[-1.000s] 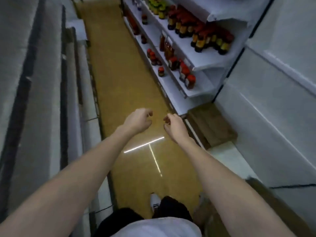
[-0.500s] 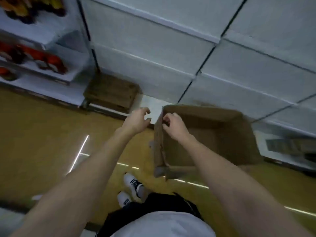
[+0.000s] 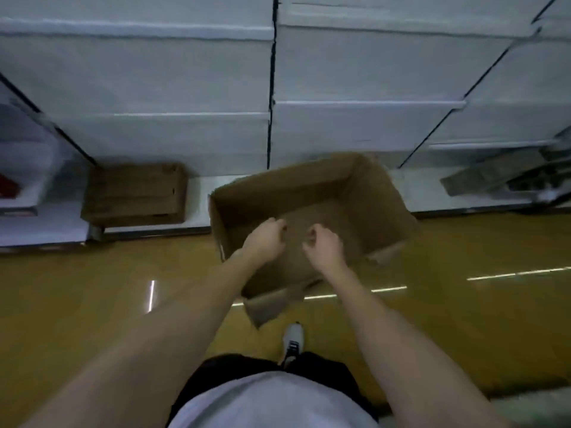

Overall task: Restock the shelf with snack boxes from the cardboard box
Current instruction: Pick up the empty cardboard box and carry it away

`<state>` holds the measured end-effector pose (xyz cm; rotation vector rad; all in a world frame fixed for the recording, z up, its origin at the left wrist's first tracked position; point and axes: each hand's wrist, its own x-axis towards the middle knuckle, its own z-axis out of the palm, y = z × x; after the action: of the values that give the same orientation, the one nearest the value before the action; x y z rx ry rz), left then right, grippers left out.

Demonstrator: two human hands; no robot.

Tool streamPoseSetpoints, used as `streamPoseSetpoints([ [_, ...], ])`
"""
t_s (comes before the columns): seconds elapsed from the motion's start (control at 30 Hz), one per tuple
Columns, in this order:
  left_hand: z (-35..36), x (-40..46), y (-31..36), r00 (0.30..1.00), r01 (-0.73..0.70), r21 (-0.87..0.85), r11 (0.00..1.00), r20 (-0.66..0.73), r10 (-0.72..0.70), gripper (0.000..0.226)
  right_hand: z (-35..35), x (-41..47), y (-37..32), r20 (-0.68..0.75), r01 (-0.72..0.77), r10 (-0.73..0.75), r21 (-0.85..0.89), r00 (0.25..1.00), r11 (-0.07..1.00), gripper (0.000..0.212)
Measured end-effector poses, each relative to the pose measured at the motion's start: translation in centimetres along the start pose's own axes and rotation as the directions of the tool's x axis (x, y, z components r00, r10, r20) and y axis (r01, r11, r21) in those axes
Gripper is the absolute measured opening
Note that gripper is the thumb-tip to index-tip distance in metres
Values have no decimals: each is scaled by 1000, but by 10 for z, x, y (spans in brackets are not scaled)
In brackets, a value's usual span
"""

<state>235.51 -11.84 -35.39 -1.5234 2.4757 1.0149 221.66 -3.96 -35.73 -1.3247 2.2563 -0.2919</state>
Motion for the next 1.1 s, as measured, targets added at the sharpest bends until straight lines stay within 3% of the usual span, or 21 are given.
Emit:
streamPoseSetpoints([
  [0.2, 20, 48, 52, 997, -79, 162, 984, 25, 76, 56, 8, 10, 37, -38, -137, 139, 48, 990, 989, 43],
  [0.4, 25, 106, 66, 968, -243, 256, 936, 119, 219, 58, 21, 24, 50, -35, -367, 370, 78, 928, 927, 41],
  [0.6, 19, 177, 66, 895, -436, 313, 844, 247, 371, 63, 31, 42, 34, -87, -610, 628, 163, 774, 775, 40],
  [0.77, 14, 204, 52, 817, -574, 366, 733, 321, 479, 68, 58, 42, -6, -115, -770, 811, 261, 574, 582, 47],
  [0.9, -5, 214, 25, 769, -639, 461, 616, 344, 539, 67, 66, 41, -40, -118, -814, 850, 247, 513, 525, 52],
  [1.03, -21, 222, 12, 776, -628, 547, 553, 385, 500, 66, 68, 45, -56, -93, -852, 909, 320, 406, 414, 55],
  [1.1, -28, 225, 10, 781, -624, 542, 563, 429, 454, 65, 69, 47, -60, -54, -850, 919, 362, 391, 383, 58],
])
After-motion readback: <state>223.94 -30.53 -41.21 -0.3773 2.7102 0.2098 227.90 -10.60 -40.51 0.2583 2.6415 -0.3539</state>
